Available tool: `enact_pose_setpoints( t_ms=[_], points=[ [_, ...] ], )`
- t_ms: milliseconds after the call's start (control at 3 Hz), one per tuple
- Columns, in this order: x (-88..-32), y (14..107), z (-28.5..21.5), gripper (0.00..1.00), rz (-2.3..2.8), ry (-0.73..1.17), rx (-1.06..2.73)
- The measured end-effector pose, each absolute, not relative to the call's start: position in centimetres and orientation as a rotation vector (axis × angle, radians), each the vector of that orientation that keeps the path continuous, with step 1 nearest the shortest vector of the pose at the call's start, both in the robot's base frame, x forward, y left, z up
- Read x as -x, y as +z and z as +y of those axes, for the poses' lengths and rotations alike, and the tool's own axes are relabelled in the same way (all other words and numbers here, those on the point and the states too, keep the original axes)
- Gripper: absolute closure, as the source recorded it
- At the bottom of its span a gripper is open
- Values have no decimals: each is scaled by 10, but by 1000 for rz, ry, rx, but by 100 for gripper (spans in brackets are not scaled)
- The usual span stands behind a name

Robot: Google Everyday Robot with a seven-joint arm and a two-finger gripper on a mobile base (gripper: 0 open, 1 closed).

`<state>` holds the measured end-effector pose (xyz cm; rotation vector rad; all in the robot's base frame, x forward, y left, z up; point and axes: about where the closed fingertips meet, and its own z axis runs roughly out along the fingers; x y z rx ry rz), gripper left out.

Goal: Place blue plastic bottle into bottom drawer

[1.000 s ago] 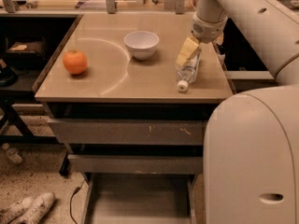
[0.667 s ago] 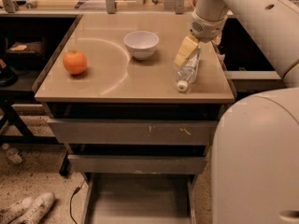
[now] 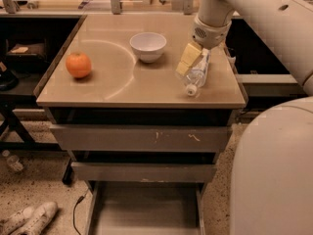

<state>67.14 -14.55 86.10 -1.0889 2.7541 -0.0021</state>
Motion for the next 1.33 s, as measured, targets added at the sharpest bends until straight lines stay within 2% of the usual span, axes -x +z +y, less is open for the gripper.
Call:
enact_pose_setpoints(
  t_ms=[1000,1333],
  points=[
    [-698,832,-139,0,2852,22,949],
    [-699,831,-139,18,2853,22,949]
  ],
)
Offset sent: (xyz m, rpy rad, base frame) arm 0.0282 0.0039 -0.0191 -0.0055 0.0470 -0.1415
